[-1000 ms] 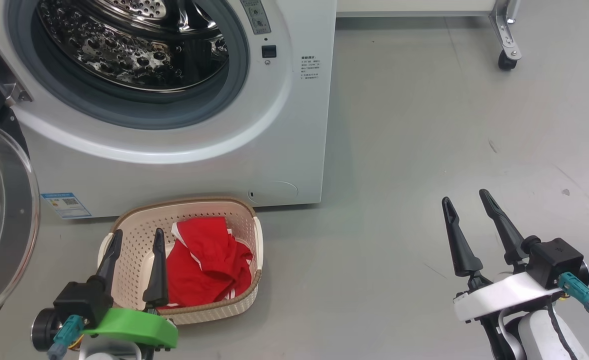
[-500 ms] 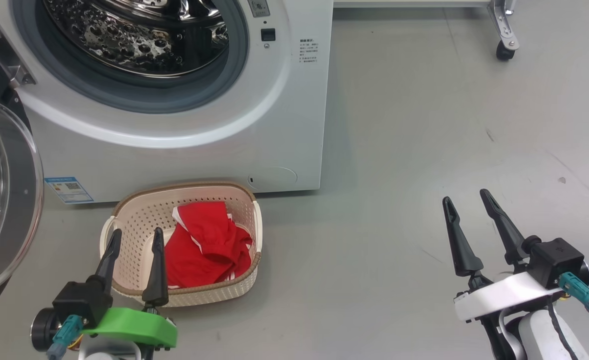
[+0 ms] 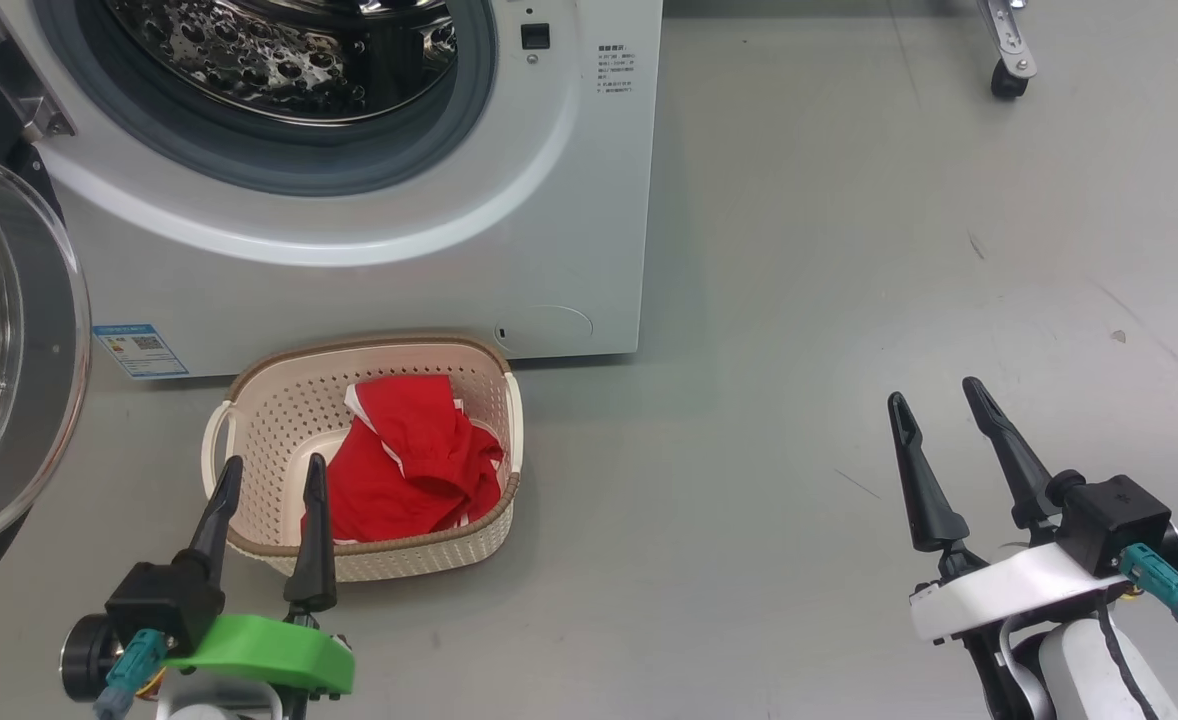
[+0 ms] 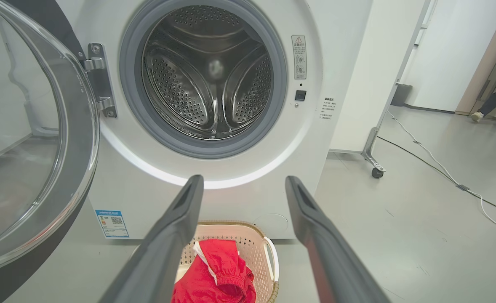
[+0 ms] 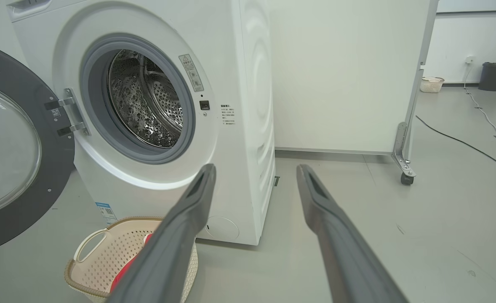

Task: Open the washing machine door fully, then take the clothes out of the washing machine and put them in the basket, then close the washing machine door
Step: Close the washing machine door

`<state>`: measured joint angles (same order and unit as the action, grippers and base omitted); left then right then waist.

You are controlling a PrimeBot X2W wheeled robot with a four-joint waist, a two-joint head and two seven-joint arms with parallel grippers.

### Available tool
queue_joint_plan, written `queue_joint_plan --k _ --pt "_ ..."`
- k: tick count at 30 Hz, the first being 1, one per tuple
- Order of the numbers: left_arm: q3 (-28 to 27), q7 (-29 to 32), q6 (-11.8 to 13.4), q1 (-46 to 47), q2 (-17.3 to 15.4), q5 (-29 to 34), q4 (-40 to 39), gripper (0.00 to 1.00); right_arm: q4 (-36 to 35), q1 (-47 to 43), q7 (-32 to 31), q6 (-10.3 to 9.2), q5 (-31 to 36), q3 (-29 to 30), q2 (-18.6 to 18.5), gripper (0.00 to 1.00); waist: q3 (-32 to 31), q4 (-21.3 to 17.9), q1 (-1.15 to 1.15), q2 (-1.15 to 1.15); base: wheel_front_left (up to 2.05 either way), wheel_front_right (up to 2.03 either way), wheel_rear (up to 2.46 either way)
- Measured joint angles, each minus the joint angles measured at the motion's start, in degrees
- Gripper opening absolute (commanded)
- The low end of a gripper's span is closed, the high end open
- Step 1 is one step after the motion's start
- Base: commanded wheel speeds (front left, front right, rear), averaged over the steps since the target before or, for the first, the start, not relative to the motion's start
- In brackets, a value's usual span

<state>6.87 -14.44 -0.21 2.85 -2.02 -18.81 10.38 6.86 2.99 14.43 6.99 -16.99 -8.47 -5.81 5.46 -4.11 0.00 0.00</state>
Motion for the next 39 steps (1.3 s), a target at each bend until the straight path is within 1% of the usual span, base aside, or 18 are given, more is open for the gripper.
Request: queue_joint_plan --k 4,39 --pt "0.01 0.00 0.43 0.01 0.00 0.01 -0.04 1.00 0.00 0.01 0.00 0.00 0.00 0.04 0.00 1.00 0.06 -0.02 0.00 0.00 -0.13 0.13 0.00" --pt "0.21 0.00 0.94 0.01 0.00 0.16 -0.04 1.00 0.29 0.04 0.00 0.00 0.00 0.02 0.01 1.00 -0.44 0.01 0.00 0.00 0.00 0.00 0.00"
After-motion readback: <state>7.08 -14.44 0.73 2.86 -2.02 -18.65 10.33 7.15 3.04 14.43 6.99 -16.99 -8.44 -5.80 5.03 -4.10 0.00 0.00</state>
